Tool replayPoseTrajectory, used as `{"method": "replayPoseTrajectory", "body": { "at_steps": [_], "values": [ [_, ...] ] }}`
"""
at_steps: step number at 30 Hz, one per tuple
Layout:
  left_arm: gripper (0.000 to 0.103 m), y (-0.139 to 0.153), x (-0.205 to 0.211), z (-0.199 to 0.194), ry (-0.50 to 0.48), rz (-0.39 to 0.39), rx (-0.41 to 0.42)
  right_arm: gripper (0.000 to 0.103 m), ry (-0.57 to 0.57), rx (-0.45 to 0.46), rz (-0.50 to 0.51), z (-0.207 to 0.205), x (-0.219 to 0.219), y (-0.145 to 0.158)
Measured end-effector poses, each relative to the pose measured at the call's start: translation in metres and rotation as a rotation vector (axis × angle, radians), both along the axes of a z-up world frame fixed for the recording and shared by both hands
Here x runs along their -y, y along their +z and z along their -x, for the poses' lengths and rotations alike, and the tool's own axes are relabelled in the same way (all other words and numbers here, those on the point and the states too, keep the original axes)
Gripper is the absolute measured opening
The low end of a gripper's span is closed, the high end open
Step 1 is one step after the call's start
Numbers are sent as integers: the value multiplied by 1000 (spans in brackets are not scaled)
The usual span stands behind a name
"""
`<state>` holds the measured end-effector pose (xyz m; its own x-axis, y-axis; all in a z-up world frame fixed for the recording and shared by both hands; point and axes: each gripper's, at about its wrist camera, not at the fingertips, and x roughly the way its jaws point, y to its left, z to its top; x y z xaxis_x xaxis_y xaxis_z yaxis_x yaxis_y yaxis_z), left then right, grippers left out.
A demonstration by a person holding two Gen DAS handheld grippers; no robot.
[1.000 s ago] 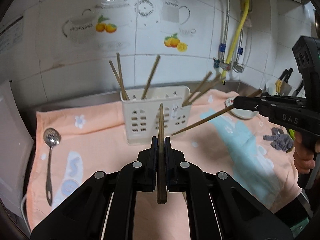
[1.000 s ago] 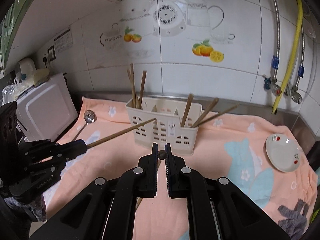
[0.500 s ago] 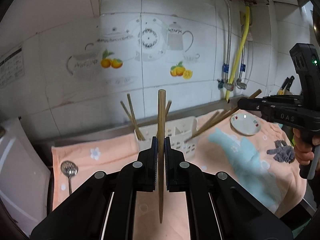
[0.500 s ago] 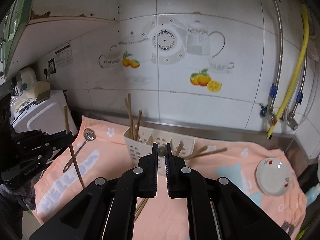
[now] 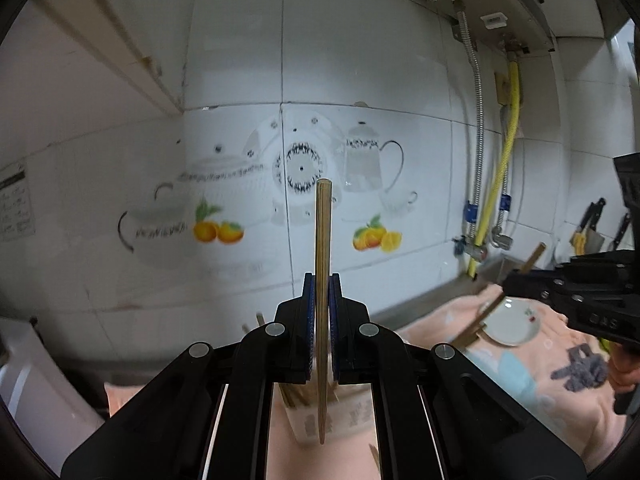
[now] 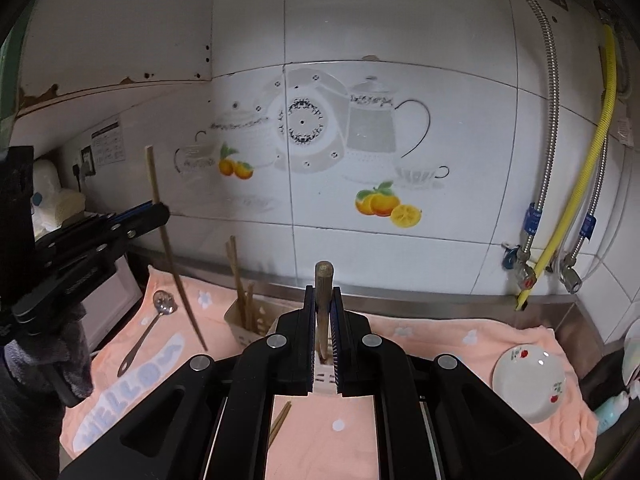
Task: Organize utensils
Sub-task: 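Lift the held chopsticks and carry them over the white holder with both tools, then lower chopsticks into the holder and open both tools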
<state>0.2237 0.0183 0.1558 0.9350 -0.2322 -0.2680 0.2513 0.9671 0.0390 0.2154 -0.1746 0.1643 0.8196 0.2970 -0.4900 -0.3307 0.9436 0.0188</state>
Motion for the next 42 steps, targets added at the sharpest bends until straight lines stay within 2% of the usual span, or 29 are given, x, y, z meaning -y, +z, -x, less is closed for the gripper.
{"method": "replayPoseTrajectory", "body": {
  "at_steps": [4,11,17,28,35,37,38,39,42],
  "values": [
    [5,-2,7,-22,15,-27,21,7,0,-3,-2,-12,-1,0],
    [5,-13,3,-52,41,-12,36,7,10,-32,-3,-31,-6,-13],
    [5,-37,-7,-68,56,31,-14,7,15,-75,16,-41,-12,-34],
    [6,-62,-20,-73,54,68,-91,7,5,-116,27,-50,-17,-56],
    [8,-63,-22,-64,60,63,-90,7,-4,-133,24,-53,-16,-61],
    [15,-62,-23,-60,60,61,-86,11,-11,-121,27,-50,-15,-59],
    [26,-61,-24,-57,66,58,-81,14,-14,-114,28,-48,-15,-57],
    [33,-60,-24,-53,71,56,-73,15,-15,-107,28,-45,-14,-55],
    [37,-59,-27,-41,76,55,-60,17,-21,-86,22,-35,-11,-50]
  ]
}}
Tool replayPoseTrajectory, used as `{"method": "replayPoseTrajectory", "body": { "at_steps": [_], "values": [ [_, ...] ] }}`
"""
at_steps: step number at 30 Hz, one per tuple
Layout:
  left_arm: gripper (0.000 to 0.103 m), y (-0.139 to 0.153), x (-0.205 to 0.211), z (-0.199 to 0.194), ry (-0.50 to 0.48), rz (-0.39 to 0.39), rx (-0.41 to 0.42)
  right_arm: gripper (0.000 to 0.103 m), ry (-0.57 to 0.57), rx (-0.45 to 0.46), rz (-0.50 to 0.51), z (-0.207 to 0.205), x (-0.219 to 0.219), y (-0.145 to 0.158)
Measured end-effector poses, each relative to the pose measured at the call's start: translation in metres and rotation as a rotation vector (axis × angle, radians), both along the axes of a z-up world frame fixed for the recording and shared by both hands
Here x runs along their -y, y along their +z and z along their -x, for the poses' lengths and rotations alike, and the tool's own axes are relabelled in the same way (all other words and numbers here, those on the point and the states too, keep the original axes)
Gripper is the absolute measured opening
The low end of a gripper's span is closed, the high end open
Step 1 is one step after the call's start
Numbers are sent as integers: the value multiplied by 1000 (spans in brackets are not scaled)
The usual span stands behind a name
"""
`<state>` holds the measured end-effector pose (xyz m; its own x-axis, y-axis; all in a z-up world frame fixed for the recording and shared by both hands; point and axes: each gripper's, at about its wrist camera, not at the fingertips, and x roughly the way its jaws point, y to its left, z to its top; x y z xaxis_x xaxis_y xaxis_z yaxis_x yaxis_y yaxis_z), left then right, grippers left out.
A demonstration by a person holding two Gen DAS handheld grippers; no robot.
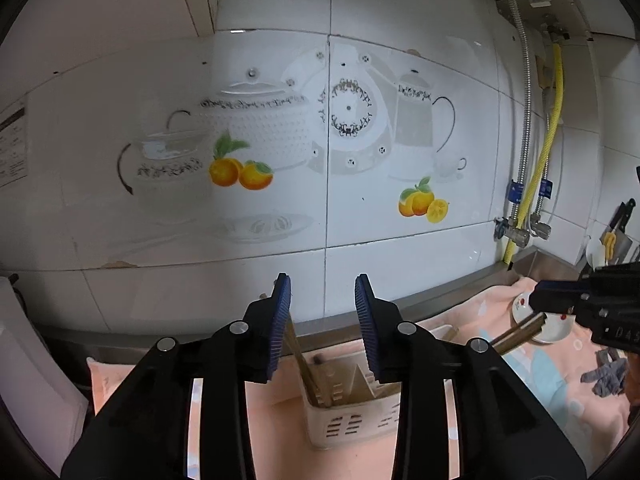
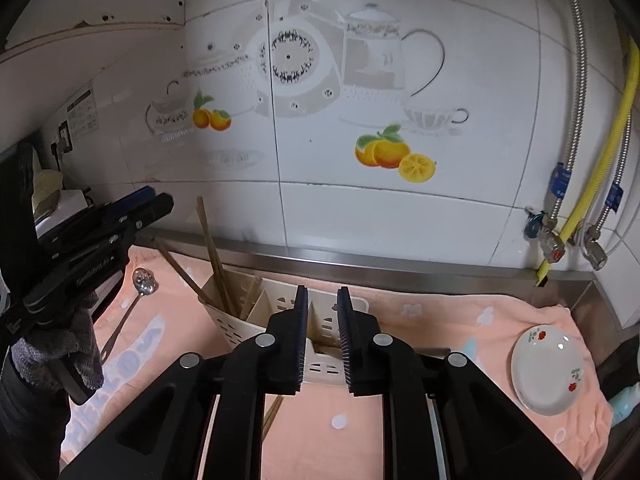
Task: Organize utensils
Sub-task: 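Lower chopsticks into the holder and open both tools, then move right tool back to the last two chopsticks on the towel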
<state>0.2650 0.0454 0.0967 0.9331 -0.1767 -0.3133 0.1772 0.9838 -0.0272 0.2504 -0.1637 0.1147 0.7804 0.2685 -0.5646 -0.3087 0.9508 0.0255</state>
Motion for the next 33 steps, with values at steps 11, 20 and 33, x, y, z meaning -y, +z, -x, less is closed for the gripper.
{"method": "replayPoseTrajectory", "body": {
  "at_steps": [11,20,33],
  "values": [
    [71,-7,-18,60,41,37,30,41,-17,45,17,54,-6,-15],
    [82,-34,-37,111,91,81,17,43,-21,-43,20,90,-18,-81],
    [86,-83,-54,157,143,116,-48,42,-19,-182,40,119,-42,-169]
  ]
}}
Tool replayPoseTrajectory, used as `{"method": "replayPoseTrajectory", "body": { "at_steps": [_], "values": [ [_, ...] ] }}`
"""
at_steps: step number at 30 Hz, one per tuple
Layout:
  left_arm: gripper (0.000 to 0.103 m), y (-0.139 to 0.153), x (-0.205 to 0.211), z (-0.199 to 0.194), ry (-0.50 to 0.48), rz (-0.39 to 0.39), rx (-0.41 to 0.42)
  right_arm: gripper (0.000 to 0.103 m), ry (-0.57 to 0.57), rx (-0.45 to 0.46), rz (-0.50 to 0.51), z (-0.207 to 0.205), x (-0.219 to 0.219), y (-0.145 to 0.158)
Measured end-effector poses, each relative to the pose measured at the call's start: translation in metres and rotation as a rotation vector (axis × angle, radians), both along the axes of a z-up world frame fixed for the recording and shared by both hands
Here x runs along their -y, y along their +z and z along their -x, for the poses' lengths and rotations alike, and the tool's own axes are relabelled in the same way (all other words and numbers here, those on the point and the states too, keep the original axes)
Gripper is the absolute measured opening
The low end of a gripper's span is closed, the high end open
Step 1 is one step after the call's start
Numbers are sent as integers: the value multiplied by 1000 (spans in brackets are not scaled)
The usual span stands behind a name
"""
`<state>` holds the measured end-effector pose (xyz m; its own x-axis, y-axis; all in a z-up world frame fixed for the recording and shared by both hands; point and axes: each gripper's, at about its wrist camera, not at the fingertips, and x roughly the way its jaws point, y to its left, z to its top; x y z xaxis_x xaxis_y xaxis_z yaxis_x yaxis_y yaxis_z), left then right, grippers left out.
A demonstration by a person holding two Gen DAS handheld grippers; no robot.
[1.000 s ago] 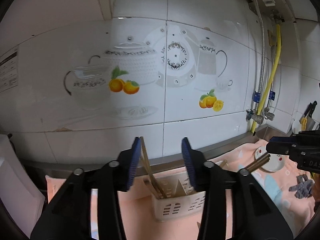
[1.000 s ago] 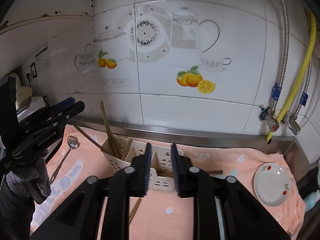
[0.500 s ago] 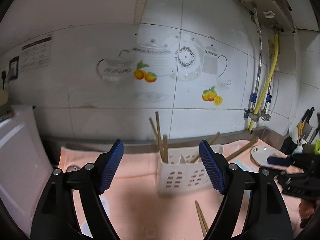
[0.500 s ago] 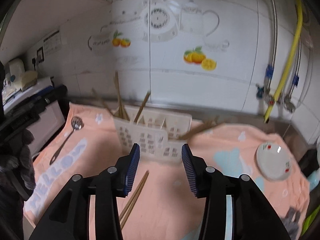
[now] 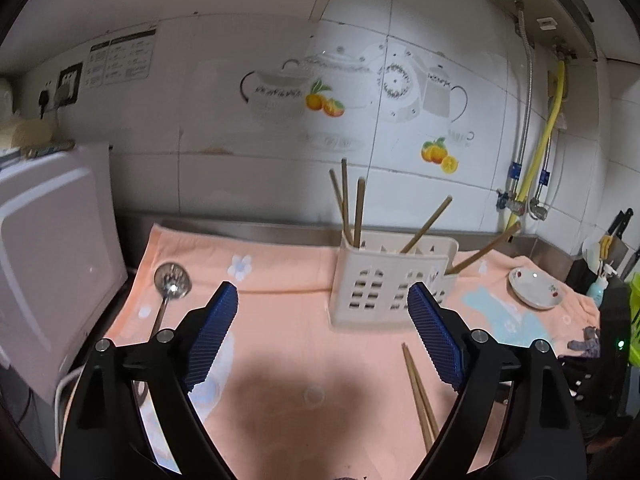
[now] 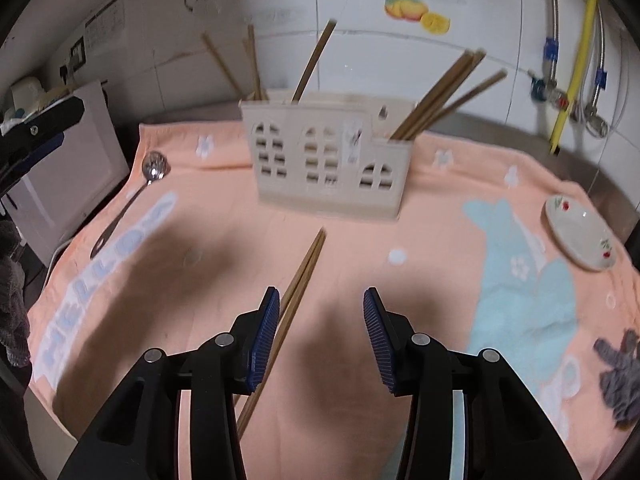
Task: Organize utensils
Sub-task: 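Move right tool back to the last two chopsticks on the towel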
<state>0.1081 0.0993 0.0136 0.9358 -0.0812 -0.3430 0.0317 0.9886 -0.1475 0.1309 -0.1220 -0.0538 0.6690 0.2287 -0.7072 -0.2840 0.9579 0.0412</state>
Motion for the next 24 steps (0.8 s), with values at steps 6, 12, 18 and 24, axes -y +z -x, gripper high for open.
{"method": "replayPoseTrajectory", "body": {
  "at_steps": [6,12,18,24],
  "values": [
    [86,-16,-2,11,16,-7,-26,34,12,-66,-19,8,-11,-27],
    [86,-30,-5,15,22,14,-54,25,24,-109,-32,12,-21,-44],
    [86,-41,-10,17,34,31,-82,17,27,-145,-38,10,-28,-56],
    [86,-48,-15,19,42,47,-98,8,20,-174,-53,8,-31,-63]
  ]
}}
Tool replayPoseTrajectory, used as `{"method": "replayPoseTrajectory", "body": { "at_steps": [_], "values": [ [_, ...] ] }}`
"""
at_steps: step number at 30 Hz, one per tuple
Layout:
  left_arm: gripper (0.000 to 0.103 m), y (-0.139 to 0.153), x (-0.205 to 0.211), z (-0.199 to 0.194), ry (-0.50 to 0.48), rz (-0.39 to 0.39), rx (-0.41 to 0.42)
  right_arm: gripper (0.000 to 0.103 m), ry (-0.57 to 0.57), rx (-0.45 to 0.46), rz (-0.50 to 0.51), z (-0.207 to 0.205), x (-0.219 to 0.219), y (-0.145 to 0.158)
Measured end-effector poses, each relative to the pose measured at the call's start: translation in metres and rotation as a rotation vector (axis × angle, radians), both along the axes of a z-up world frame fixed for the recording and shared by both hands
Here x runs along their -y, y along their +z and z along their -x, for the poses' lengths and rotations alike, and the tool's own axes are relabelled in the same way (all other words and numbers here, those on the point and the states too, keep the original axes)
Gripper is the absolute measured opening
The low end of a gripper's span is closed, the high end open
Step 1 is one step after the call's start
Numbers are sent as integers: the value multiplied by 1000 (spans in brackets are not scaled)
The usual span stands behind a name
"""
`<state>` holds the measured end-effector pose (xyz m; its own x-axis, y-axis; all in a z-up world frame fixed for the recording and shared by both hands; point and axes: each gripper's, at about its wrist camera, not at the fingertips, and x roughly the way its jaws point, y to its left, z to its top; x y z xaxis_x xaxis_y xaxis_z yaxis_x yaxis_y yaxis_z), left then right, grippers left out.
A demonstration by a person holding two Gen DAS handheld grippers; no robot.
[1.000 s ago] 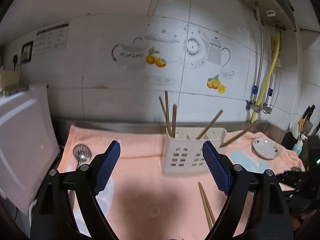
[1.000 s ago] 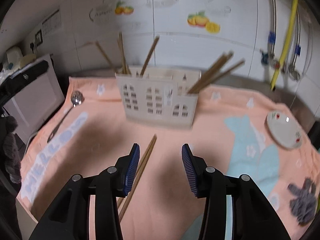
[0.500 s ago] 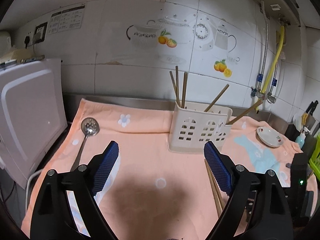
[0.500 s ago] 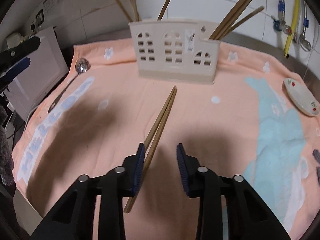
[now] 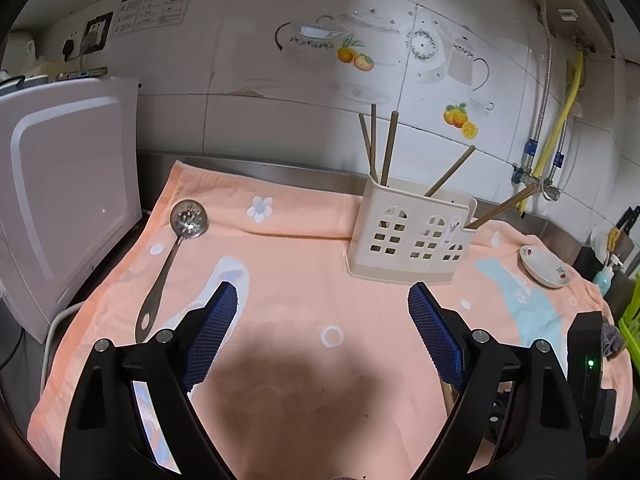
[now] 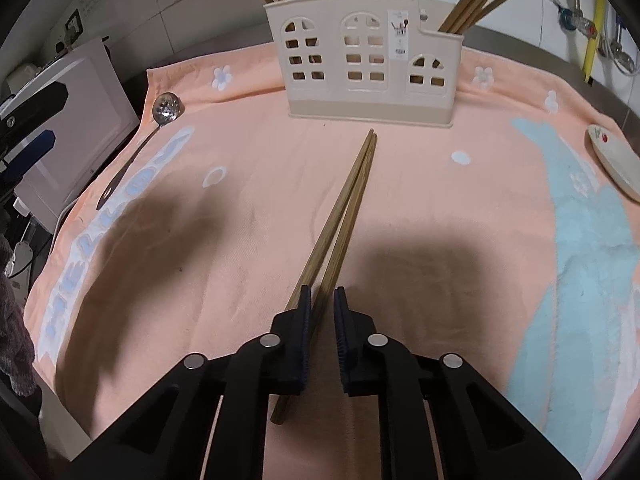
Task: Organize utensils
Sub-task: 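Move right tool back to the last two chopsticks on the towel, then close right tool on the pair of wooden chopsticks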
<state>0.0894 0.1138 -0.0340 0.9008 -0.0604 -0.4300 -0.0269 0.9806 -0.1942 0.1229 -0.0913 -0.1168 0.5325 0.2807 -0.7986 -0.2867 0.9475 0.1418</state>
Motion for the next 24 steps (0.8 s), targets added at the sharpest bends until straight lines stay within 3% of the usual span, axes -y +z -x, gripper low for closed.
{"method": "replayPoseTrajectory", "body": {
  "at_steps": [18,24],
  "values": [
    [86,-9,7,3,-5,1,-22,7,-24,17,43,-1,-8,-1],
    [86,-14,15,5,-35,-3,-37,0,-27,24,21,1,3,6]
  ]
}}
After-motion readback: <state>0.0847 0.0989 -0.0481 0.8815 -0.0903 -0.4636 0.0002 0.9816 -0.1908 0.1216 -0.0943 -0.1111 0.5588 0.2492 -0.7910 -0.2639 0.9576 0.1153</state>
